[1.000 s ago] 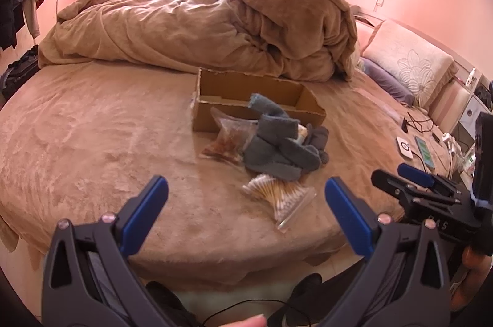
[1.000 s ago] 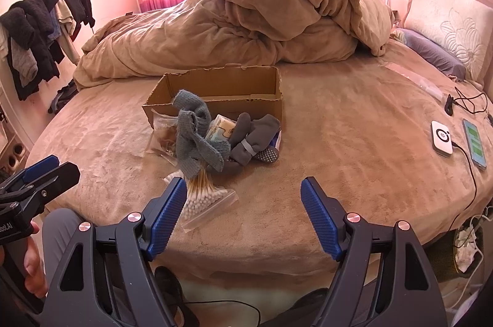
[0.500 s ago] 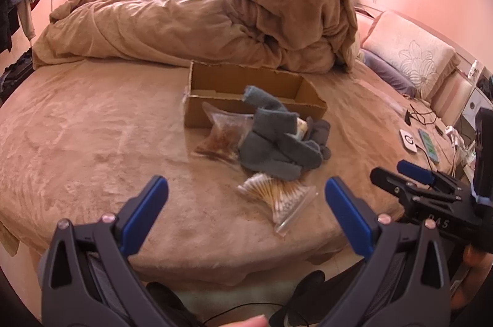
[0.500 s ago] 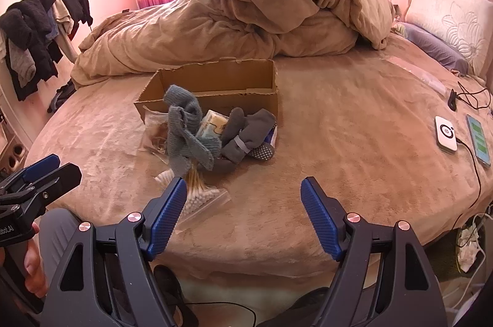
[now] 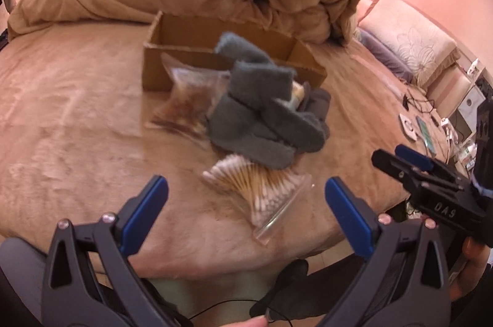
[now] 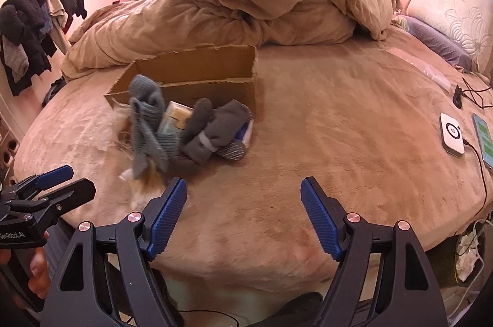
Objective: Organize objects
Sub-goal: 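Grasp the bag of cotton swabs with the left gripper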
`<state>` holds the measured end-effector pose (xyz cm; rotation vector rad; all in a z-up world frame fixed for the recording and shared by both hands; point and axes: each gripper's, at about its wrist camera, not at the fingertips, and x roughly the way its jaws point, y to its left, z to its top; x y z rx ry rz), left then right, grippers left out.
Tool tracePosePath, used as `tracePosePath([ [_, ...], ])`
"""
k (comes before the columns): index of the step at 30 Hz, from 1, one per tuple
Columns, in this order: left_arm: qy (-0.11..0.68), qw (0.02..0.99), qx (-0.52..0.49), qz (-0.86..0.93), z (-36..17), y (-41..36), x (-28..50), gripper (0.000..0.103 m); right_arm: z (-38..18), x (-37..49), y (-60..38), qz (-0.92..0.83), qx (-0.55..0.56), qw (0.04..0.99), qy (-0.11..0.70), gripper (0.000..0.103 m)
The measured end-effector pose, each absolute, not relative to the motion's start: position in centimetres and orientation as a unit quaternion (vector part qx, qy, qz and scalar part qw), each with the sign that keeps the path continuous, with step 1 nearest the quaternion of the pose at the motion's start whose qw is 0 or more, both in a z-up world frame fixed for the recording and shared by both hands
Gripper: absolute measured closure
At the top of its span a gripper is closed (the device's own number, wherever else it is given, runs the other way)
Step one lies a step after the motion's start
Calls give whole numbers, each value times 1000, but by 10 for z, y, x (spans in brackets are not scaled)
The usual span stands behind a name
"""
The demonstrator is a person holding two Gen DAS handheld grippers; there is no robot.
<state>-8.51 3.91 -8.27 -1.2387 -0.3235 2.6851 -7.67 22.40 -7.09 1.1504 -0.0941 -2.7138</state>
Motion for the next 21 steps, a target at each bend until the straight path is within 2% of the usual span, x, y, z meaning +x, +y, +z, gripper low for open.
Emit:
tracePosePath([
  [8, -121, 96, -453, 878, -125, 62, -116, 3, -89, -100, 233, -911, 396, 111, -36, 24],
  [15, -106, 85, -455, 880, -141, 71, -127, 28, -103, -113, 237, -907, 403, 119, -39, 24],
  [21, -111, 92, -443, 885, -135, 64, -116, 40, -103, -118, 234, -908, 395, 131, -44, 24],
])
